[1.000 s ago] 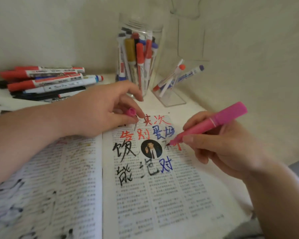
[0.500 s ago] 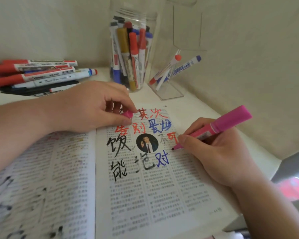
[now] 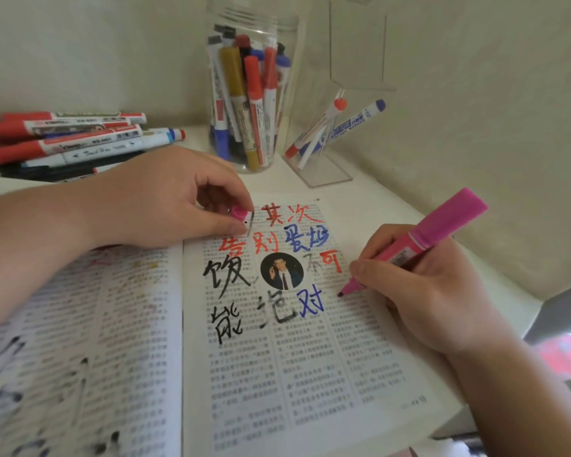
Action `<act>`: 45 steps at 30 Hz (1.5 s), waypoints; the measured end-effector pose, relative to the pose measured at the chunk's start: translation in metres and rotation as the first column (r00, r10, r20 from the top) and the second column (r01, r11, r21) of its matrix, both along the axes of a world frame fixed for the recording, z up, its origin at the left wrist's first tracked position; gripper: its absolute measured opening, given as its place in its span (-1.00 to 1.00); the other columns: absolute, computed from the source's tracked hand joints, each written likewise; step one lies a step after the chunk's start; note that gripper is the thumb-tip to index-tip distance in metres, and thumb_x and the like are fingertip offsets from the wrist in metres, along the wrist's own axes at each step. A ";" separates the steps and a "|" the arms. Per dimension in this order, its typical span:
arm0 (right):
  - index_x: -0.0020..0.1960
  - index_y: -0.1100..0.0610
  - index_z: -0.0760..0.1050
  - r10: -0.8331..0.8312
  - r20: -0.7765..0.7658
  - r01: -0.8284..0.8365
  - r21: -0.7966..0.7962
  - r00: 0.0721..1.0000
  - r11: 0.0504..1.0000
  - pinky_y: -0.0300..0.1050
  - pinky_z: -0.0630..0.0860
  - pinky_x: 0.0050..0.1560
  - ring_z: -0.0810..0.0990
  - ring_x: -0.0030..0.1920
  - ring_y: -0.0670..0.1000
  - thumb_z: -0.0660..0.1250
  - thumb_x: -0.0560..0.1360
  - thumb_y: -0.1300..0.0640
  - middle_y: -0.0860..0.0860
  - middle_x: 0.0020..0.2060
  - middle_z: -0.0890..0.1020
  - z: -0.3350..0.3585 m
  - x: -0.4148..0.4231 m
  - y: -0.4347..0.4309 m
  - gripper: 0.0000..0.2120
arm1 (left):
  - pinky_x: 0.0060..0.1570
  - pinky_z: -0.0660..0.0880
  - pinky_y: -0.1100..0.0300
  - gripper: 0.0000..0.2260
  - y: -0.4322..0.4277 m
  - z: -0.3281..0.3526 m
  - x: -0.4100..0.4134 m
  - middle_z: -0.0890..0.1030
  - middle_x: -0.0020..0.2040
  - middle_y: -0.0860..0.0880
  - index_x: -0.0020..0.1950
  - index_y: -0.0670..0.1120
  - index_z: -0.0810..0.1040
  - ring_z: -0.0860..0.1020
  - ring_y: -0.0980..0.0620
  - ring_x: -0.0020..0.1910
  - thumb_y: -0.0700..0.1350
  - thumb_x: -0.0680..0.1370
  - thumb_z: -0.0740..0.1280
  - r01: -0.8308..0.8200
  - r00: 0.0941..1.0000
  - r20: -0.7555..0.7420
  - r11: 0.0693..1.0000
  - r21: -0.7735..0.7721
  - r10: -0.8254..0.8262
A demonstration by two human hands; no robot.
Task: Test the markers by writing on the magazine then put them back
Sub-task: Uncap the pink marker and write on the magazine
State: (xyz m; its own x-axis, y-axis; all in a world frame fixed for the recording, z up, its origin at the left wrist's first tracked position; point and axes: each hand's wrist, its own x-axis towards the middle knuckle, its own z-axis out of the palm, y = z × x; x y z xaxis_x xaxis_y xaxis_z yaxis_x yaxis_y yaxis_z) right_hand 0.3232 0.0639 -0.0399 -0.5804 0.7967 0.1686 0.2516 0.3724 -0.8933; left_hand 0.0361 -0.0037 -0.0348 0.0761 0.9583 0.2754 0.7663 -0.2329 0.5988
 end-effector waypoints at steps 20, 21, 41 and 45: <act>-0.14 0.27 0.62 0.329 0.194 -0.368 0.230 0.924 0.901 0.08 0.52 -0.31 0.57 -0.40 0.11 0.50 0.39 -0.07 0.18 -0.39 0.61 0.053 -0.126 0.041 -0.63 | 0.05 0.61 -0.11 -0.28 0.001 0.001 -0.003 0.73 -0.07 0.01 0.42 0.11 0.40 0.70 -0.05 -0.05 -0.19 0.36 0.64 -0.019 0.952 0.300 0.987 -0.158 0.066; -0.12 0.26 0.61 0.318 0.211 -0.364 0.239 0.924 0.900 0.22 0.59 -0.22 0.63 -0.30 0.24 0.47 0.35 -0.15 0.26 -0.29 0.64 0.049 -0.128 0.042 -0.56 | 0.05 0.60 -0.06 -0.28 0.001 0.001 -0.004 0.73 -0.07 0.03 0.43 0.11 0.39 0.70 -0.02 -0.04 -0.19 0.37 0.63 -0.020 0.953 0.295 0.987 -0.161 0.068; -0.12 -0.04 0.61 0.292 0.295 -0.357 0.199 0.910 0.913 -0.24 0.54 -0.27 0.58 -0.34 -0.14 0.48 0.51 0.11 -0.13 -0.31 0.65 0.026 -0.126 0.024 -0.91 | 0.05 0.57 -0.15 -0.33 -0.002 0.005 -0.004 0.71 -0.10 0.09 0.34 0.37 0.40 0.66 -0.02 -0.11 -0.15 0.41 0.58 -0.021 0.948 0.312 0.988 -0.152 0.068; -0.11 -0.04 0.56 0.238 0.307 -0.332 0.306 0.921 0.892 -0.15 0.54 -0.24 0.56 -0.32 -0.11 0.47 0.51 0.02 -0.09 -0.30 0.62 0.019 -0.123 0.023 -0.91 | 0.04 0.58 -0.03 -0.33 -0.004 0.004 -0.002 0.71 -0.11 0.08 0.34 0.38 0.39 0.66 0.04 -0.13 -0.19 0.43 0.56 -0.030 0.944 0.320 0.989 -0.144 0.075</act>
